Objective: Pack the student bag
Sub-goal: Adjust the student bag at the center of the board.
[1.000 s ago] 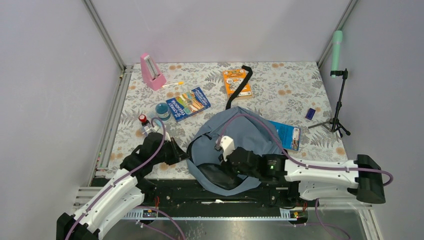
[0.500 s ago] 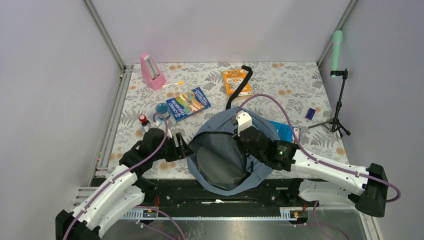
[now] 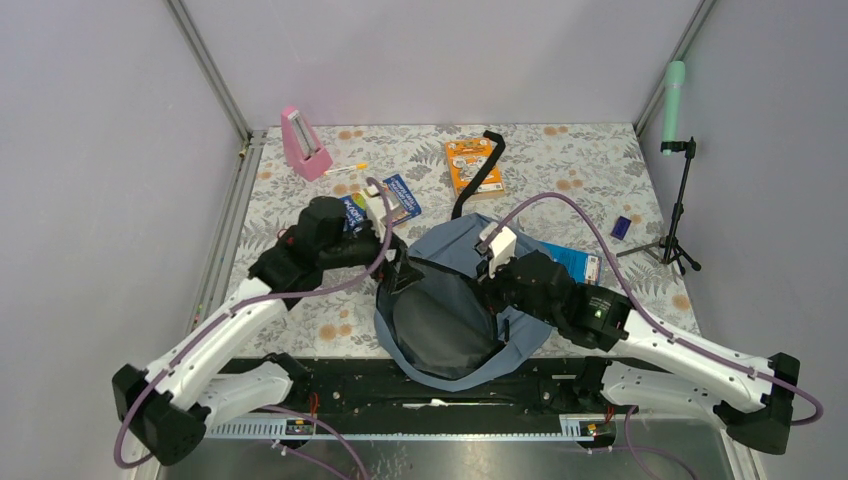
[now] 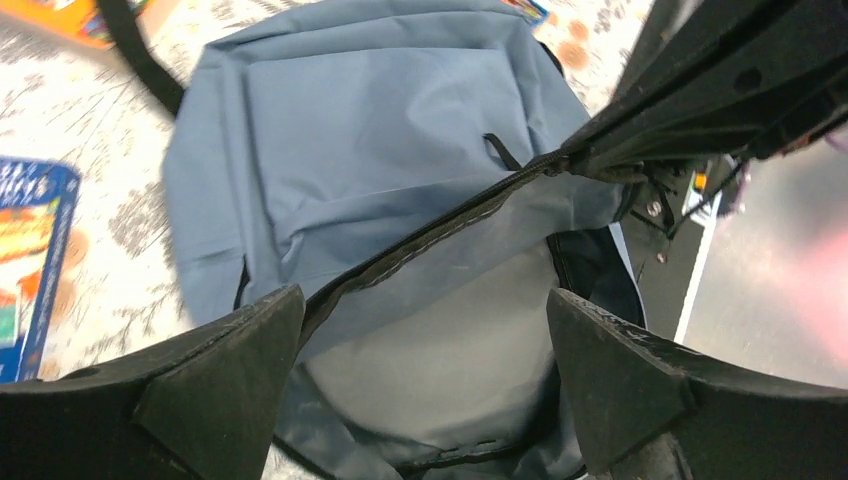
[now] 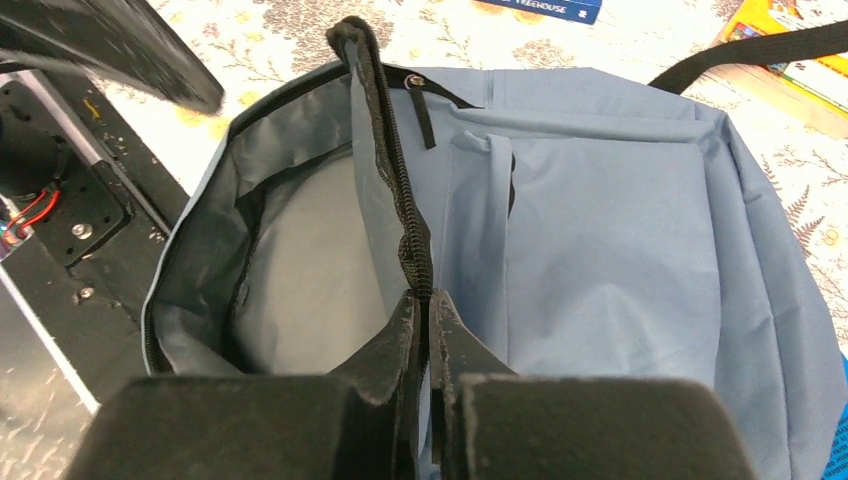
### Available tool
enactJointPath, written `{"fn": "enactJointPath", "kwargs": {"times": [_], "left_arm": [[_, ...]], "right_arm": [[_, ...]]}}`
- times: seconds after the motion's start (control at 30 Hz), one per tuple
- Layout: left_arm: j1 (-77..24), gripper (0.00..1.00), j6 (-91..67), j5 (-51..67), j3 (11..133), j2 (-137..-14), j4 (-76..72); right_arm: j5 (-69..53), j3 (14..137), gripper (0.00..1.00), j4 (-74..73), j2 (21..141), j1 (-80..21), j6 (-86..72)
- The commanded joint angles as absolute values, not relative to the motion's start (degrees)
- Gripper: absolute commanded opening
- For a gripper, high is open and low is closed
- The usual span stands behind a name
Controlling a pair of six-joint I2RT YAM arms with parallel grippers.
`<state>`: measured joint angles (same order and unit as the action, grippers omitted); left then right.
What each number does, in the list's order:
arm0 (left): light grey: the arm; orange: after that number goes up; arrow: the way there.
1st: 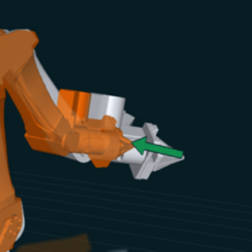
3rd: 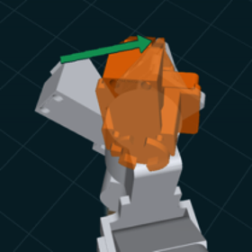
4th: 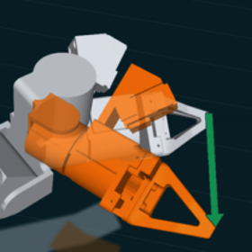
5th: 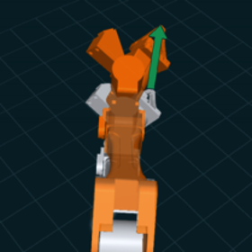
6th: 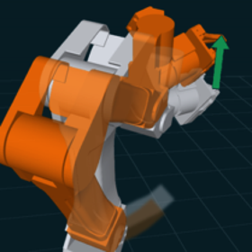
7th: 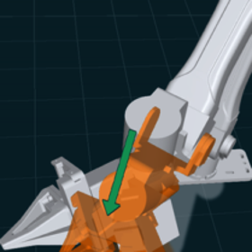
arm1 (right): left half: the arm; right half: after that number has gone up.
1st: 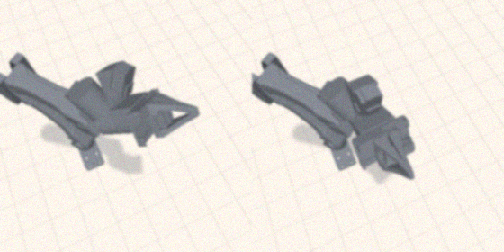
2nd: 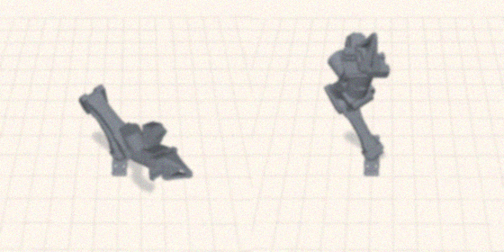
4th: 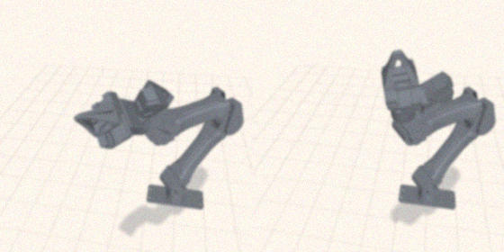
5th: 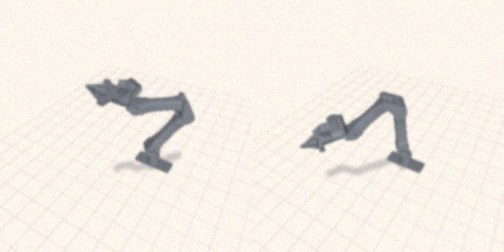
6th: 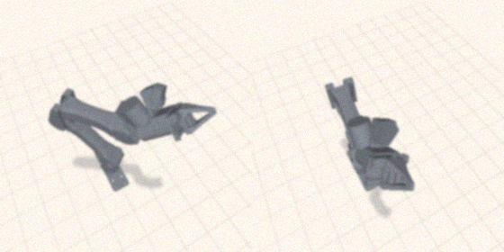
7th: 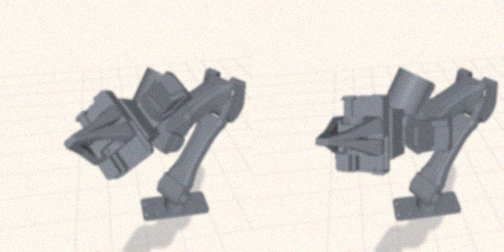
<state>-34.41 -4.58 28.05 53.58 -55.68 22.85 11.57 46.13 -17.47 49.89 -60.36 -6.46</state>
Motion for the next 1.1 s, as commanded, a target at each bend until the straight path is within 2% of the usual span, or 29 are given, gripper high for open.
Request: {"fn": "enactJointPath", "kwargs": {"times": [0.0,0.17,0.27,0.43,0.6,0.7,0.8,0.87,0.97,1.0,1.07], "left_arm": [[-35.6,0.98,8.8,39.3,52.9,-58.9,13.9],[-36.0,0.99,7.4,46.4,52.1,-64.0,9.6],[-37.2,0.99,8.1,42.7,51.8,-66.7,8.7],[-40.2,0.99,6.4,34.9,48.5,-68.5,-2.3],[-40.6,0.99,6.7,37.4,48.1,-69.6,-5.0],[-41.1,0.93,6.6,40.1,50.2,-72.7,-0.6],[-41.9,0.78,6.8,40.7,53.6,-76.1,6.0],[-42.4,0.53,7.1,39.9,56.2,-78.0,9.9],[-42.6,0.10,6.6,37.1,59.9,-79.8,15.1],[-42.6,0.00,6.2,35.7,61.1,-79.7,16.0],[-42.6,0.00,5.0,34.7,61.7,-78.2,16.5]], "right_arm": [[9.2,47.7,0.00,-15.5,47.7,-59.9,-6.3],[9.0,47.1,0.00,-16.8,46.2,-59.9,-6.6],[8.4,46.7,0.00,-17.1,45.6,-59.9,-7.0],[8.5,46.1,0.00,-17.5,44.9,-59.9,-7.8],[9.6,45.6,0.00,-18.0,43.8,-59.9,-8.4],[10.4,45.6,0.00,-18.0,43.2,-59.9,-8.6],[11.8,45.7,0.00,-18.0,43.0,-59.9,-8.9],[13.2,45.9,0.00,-18.0,43.0,-59.9,-9.1],[17.7,46.2,0.00,-19.0,43.5,-59.9,-10.4],[20.0,46.5,0.00,-19.7,43.7,-59.9,-11.2],[25.5,46.9,0.02,-21.4,44.4,-59.9,-12.8]]}}
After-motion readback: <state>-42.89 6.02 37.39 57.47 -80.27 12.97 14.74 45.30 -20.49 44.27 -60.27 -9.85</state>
